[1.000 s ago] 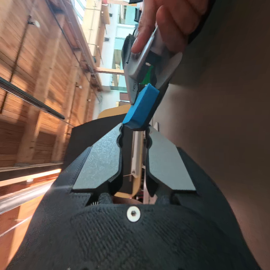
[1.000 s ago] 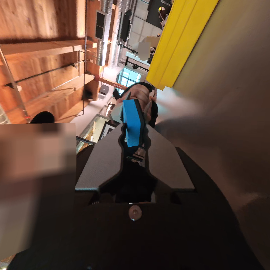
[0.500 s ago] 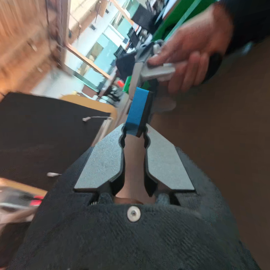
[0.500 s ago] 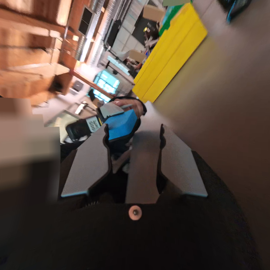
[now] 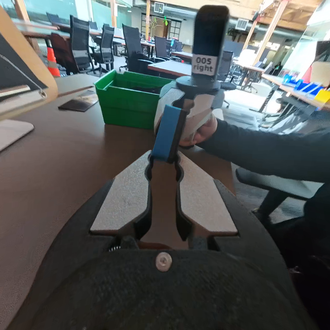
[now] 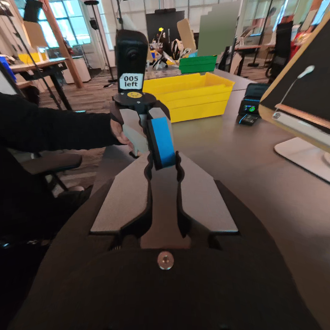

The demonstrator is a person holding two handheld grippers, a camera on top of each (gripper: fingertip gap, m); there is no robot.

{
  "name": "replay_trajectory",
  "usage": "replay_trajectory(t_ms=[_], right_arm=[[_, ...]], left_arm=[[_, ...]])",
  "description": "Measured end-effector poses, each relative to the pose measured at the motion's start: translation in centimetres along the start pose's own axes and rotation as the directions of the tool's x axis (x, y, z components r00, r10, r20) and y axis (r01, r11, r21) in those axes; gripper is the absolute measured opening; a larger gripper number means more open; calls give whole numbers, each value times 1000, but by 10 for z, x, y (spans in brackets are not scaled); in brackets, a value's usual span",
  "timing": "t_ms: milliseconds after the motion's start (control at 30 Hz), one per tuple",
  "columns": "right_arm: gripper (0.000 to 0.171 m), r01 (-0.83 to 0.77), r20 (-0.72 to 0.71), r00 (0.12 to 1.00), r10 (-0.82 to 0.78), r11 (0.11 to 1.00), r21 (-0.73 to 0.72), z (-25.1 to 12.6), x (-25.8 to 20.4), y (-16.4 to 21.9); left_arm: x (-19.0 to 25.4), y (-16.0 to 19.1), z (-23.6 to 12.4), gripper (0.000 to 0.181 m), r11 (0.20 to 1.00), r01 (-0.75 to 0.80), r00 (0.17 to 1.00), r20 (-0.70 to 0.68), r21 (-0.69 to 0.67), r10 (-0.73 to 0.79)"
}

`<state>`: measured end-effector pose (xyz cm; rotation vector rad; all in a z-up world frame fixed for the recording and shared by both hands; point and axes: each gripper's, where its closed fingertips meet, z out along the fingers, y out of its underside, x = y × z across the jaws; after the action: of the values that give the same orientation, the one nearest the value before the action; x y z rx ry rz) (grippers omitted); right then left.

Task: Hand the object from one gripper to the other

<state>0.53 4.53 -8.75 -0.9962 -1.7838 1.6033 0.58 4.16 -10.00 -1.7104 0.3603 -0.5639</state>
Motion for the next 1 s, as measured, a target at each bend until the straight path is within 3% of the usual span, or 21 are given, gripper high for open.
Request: replay_trajectory(t_ms=[67, 100, 167, 233, 333, 400, 500, 600, 667, 800, 900, 1000], right_arm=[[19, 14, -78, 997, -11, 999, 33, -5, 5, -9], [19, 11, -154, 988, -2, 998, 59, -13, 13, -17], [18, 22, -366, 930, 13, 996, 92, -45, 35, -39], [18, 29, -585, 811, 18, 997, 70, -95, 58, -64], [19, -22, -846, 525, -95, 992, -125, -189, 102, -80], [20, -127, -918, 335, -213, 955, -268, -251, 137, -72], [18, -375, -919, 224, -326, 841, -390, -309, 184, -21], [32, -508, -907, 253, -336, 752, -421, -315, 208, 32], [44, -561, -913, 270, -305, 721, -407, -310, 210, 48], [44, -419, -922, 281, -267, 830, -369, -275, 192, 1], [65, -345, -894, 404, -194, 873, -345, -221, 161, -27], [78, -248, -790, 606, -94, 921, -300, -141, 122, -44]], left_arm=[[-5, 0, 0, 28, 1000, 29, 999, 17, 6, -29], [-13, -1, -2, 44, 1000, 5, 998, 64, 12, -6], [-37, 1, -8, 43, 997, -79, 976, 202, -8, 79], [-60, 10, -14, 36, 986, -145, 926, 339, -79, 163], [-69, 24, -14, 34, 970, -196, 891, 386, -145, 238], [-71, 30, -12, 35, 963, -203, 885, 388, -175, 257], [-65, 23, -11, 39, 990, -117, 933, 333, -76, 136], [-70, 23, -16, 37, 989, -126, 917, 371, -83, 148], [-69, 20, -18, 47, 985, -158, 903, 392, -75, 175], [-68, 17, -19, 56, 981, -183, 892, 408, -65, 193], [-72, 19, -19, 71, 984, -160, 887, 428, -74, 176], [-69, 18, -20, 73, 982, -175, 879, 436, -77, 191]])
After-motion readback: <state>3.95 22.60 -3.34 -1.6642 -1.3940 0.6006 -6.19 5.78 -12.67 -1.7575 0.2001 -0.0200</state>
